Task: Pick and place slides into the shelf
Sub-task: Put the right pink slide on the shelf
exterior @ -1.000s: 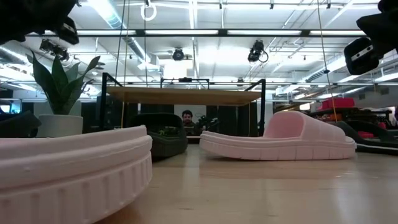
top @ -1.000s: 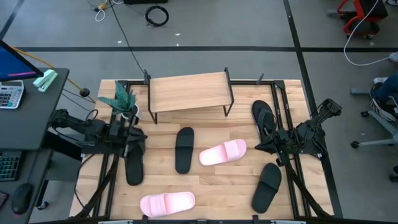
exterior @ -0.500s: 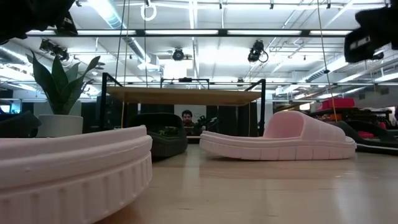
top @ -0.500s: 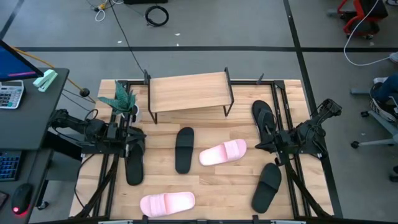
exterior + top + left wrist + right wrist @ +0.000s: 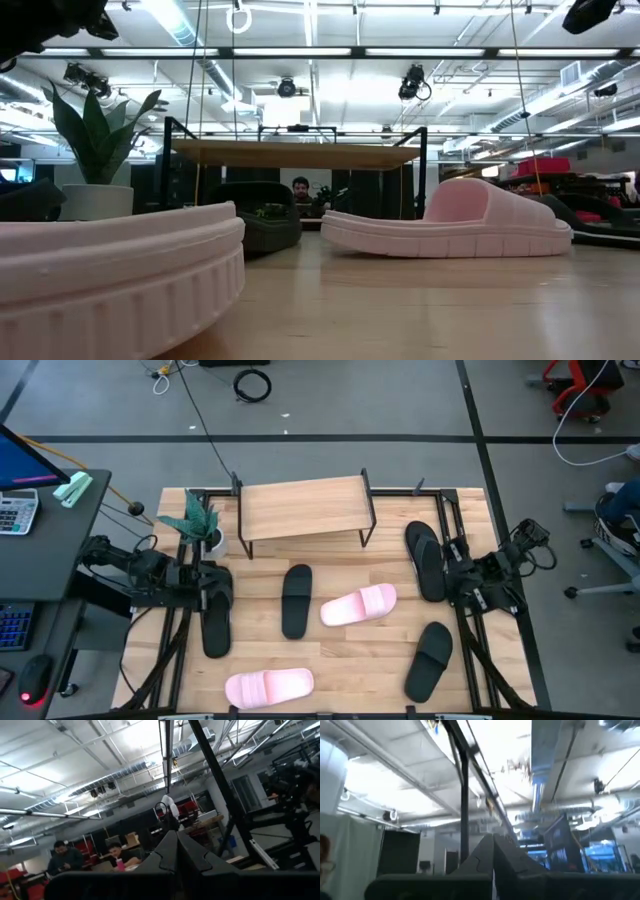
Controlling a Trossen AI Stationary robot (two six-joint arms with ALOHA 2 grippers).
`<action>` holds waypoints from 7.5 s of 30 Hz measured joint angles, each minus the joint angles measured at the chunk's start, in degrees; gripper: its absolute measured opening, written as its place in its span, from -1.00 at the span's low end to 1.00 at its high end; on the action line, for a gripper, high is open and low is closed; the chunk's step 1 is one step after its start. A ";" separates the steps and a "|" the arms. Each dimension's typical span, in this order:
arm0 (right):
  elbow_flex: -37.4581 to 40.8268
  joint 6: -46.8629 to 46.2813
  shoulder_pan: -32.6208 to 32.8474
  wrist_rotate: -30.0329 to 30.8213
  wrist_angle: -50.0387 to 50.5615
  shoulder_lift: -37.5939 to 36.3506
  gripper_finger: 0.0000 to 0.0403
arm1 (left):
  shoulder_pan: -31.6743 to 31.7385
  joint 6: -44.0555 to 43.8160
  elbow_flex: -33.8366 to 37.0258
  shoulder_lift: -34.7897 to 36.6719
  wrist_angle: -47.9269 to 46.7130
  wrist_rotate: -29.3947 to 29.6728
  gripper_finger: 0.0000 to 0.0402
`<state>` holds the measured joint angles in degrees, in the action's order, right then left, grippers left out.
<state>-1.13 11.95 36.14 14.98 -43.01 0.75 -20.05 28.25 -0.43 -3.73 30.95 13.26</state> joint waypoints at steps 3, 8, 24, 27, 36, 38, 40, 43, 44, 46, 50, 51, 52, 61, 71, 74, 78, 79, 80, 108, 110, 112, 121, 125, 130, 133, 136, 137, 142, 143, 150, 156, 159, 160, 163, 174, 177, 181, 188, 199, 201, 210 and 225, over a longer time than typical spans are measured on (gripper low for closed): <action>-0.55 7.77 0.02 -0.20 -0.15 0.00 -0.96 | 0.00 3.75 0.02 0.00 0.32 0.00 -0.90; -2.10 12.51 0.00 2.71 8.02 0.02 -0.96 | 0.00 8.35 0.02 -0.02 1.58 0.02 -0.89; -32.78 -5.27 -2.84 22.57 40.67 41.05 -0.45 | 0.02 5.12 0.02 -0.02 3.77 10.52 -0.80; -38.15 -12.46 -4.71 22.62 44.54 52.62 -0.34 | 0.02 5.10 0.01 -0.02 3.79 10.51 -0.79; -51.91 -31.91 -8.06 22.50 51.39 81.94 -0.12 | 0.02 5.88 0.02 -0.01 6.91 10.53 -0.85; -55.00 -34.76 -8.07 22.44 55.80 86.76 -0.11 | 0.01 5.91 0.00 -0.01 8.05 10.53 -0.86; -57.93 -35.98 -8.02 22.36 62.05 90.90 -0.11 | 0.02 6.32 0.02 -0.02 8.42 10.53 -0.86; -61.81 -40.18 -7.98 22.43 72.10 95.38 -0.11 | 0.02 7.09 -0.15 0.00 8.89 10.53 -0.83; -62.69 -43.13 -8.02 22.89 75.21 96.47 -0.11 | 0.02 7.02 -0.17 -0.02 8.67 10.53 -0.83; -64.01 -50.05 -8.21 24.16 80.40 98.57 -0.11 | 0.02 7.41 -0.19 -0.01 8.86 10.53 -0.81; -63.86 -60.83 -8.56 24.87 83.69 99.97 -0.11 | 0.02 10.26 -0.22 -0.02 8.94 10.53 -0.81; -63.44 -61.93 -8.74 24.90 83.60 99.97 -0.11 | 0.02 10.44 -0.26 -0.02 8.95 10.53 -0.82; -63.04 -62.85 -8.77 24.96 83.79 99.97 -0.11 | 0.02 10.45 -0.30 -0.01 8.99 10.53 -0.83; -60.92 -64.94 -9.61 25.61 88.84 99.95 -0.12 | 0.02 11.83 -0.35 -0.02 9.41 10.53 -0.84; -57.04 -68.43 -9.68 24.00 90.17 99.86 -0.12 | 0.00 11.47 -0.42 -0.02 9.41 10.53 -0.86; -56.10 -68.76 -9.69 23.93 90.87 99.86 -0.13 | 0.00 11.46 -0.44 -0.02 9.41 10.53 -0.89; -55.85 -68.74 -9.73 23.75 91.65 99.86 -0.25 | 0.00 11.42 -0.44 0.00 9.41 10.53 -0.91; -55.84 -68.74 -9.73 23.70 91.62 99.84 -0.31 | 0.00 11.41 -0.44 -0.02 9.41 10.53 -0.91; -55.84 -68.74 -9.73 23.70 91.63 99.85 -0.38 | 0.00 11.41 -0.44 -0.01 9.41 10.53 -0.91; -63.16 12.87 -26.61 41.75 63.02 76.00 -0.96 | 0.00 11.41 -0.52 0.00 13.72 10.53 -0.92; -63.10 20.07 -32.75 35.11 57.88 76.36 -0.96 | 0.00 11.40 -0.52 0.00 14.27 10.53 -0.94; -63.10 25.56 -38.55 29.24 53.02 76.50 -0.96 | 0.00 11.40 -0.52 -0.02 14.86 10.51 -0.95; -63.10 31.16 -60.42 3.37 50.15 79.35 -0.95 | 0.00 11.92 -0.52 0.00 16.58 10.52 -0.90; -63.10 30.02 -65.50 -0.21 50.39 81.61 -0.96 | 0.00 11.98 -0.52 0.00 16.55 10.53 -0.88; -63.41 30.31 -68.10 -6.34 49.44 84.71 -0.85 | 0.00 12.11 -0.52 -0.01 16.98 10.51 -0.91; -63.36 30.09 -69.31 -6.46 49.63 86.92 -0.80 | 0.00 12.09 -0.52 0.00 17.15 10.51 -0.94; -63.40 30.12 -69.56 -6.14 49.36 87.75 -0.76 | 0.00 12.09 -0.52 0.00 17.17 10.52 -0.95; -63.41 30.15 -69.51 -6.05 49.26 87.90 -0.76 | 0.00 12.09 -0.52 0.00 17.17 10.53 -0.95; -63.26 30.12 -69.51 -5.95 48.88 87.32 -0.68 | 0.00 12.05 -0.52 0.00 17.19 10.51 -0.91; -63.21 30.04 -69.51 -5.93 49.05 87.06 -0.65 | 0.00 12.05 -0.52 0.00 17.19 10.53 -0.91; -63.12 28.60 -69.29 -5.84 49.49 86.29 -0.41 | 0.00 11.90 -0.52 -0.01 17.20 10.53 -0.94; -63.12 28.72 -69.19 -7.71 49.18 86.53 -0.36 | 0.00 11.82 -0.52 -0.01 17.27 10.53 -0.95; -63.08 28.85 -68.98 -8.11 47.27 86.58 -0.37 | 0.02 11.83 -0.52 -0.02 17.28 10.53 -0.91; -63.08 28.85 -68.98 -8.72 46.61 86.59 -0.37 | 0.00 11.87 -0.52 0.00 17.28 10.51 -0.90; -63.08 28.85 -68.98 -12.49 45.00 86.60 -0.37 | 0.02 11.89 -0.50 -0.02 17.28 10.53 -0.89; -63.08 28.64 -69.54 -11.52 45.60 86.60 -0.37 | 0.02 11.93 -0.50 -0.01 17.27 10.52 -0.95; -63.10 28.67 -69.11 -11.52 45.65 86.60 -0.37 | 0.00 11.96 -0.50 -0.02 17.26 10.51 -0.92; -63.10 28.69 -68.98 -11.00 46.79 86.60 -0.37 | 0.00 11.96 -0.50 0.00 17.26 10.53 -0.90; -63.10 28.76 -69.05 -6.82 49.17 86.60 -0.37 | 0.02 11.94 -0.50 0.00 17.26 10.53 -0.96; -63.10 29.15 -70.96 -6.93 49.08 86.88 -0.37 | 0.00 11.92 -0.49 0.00 17.26 10.52 -0.92; -63.12 29.14 -71.33 -6.99 48.76 87.41 -0.37 | 0.00 11.92 -0.49 0.00 17.28 10.51 -0.94; -63.24 28.80 -71.97 -7.98 47.29 90.17 -0.41 | 0.00 12.11 -0.44 -0.01 18.39 10.52 -0.91; -63.12 26.46 -72.08 0.52 49.60 88.48 -0.83 | 0.01 12.94 -0.44 0.00 18.36 10.52 -0.95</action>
<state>-64.25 38.41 -35.94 15.51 6.58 89.23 -20.04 41.19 -0.86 -3.73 49.31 23.78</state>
